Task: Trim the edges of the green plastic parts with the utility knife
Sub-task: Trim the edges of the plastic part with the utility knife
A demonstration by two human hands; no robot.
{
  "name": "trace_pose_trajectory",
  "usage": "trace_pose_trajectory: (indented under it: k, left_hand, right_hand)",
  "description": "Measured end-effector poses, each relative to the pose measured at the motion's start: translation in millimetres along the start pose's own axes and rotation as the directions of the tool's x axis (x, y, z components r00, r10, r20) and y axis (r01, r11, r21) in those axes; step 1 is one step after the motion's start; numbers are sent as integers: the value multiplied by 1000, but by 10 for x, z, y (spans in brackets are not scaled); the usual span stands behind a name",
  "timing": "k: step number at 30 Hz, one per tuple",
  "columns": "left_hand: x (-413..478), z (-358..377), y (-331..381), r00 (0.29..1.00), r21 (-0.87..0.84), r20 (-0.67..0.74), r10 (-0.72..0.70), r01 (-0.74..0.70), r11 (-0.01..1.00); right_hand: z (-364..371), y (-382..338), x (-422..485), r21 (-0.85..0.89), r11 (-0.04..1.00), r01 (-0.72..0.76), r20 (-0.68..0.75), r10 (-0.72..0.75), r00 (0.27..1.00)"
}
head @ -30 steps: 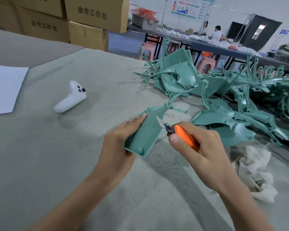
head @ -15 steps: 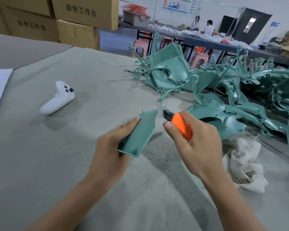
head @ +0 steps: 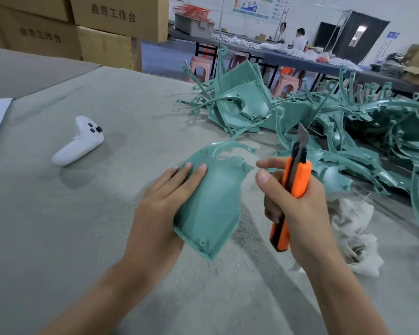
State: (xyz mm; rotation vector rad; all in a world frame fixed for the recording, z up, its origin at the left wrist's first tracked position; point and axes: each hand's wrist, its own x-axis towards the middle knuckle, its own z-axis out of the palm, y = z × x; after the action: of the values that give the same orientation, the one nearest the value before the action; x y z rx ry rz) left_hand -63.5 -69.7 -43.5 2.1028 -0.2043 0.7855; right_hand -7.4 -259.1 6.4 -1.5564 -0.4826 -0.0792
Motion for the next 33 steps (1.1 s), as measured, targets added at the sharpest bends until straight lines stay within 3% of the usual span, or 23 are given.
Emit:
trace_pose_trajectory:
  k: [3, 5, 10, 17, 20, 25, 33]
  left_hand:
    - [-3, -17, 7, 997, 202, -4, 78, -75, 976]
    - [-4, -26, 15, 995, 238, -2, 104, -101, 966]
    - [-17, -25, 31, 991, 292, 41, 129, -136, 947]
    - [-19, 0, -10, 994, 280, 66, 86, -101, 955]
    - [-29, 19, -24, 994, 259, 71, 79, -95, 961]
    - [-31, 0, -68, 989, 206, 103, 108, -127, 970]
    - [-22, -11, -88, 976, 165, 157, 153, -178, 970]
  right_hand:
    - [32, -33, -24, 42, 999, -6, 146, 0, 989]
    - [54, -40, -23, 23, 1000, -11, 160, 7, 987]
    - [51, -16, -32, 137, 989, -52, 43, 47, 998]
    - [5, 34, -18, 153, 988, 0, -217, 33, 976]
    - [-35, 23, -14, 146, 989, 34, -140, -13, 990]
    - [-139, -15, -5, 61, 998, -18, 212, 4, 977]
    - [-274, -32, 22, -132, 990, 51, 267, -14, 964]
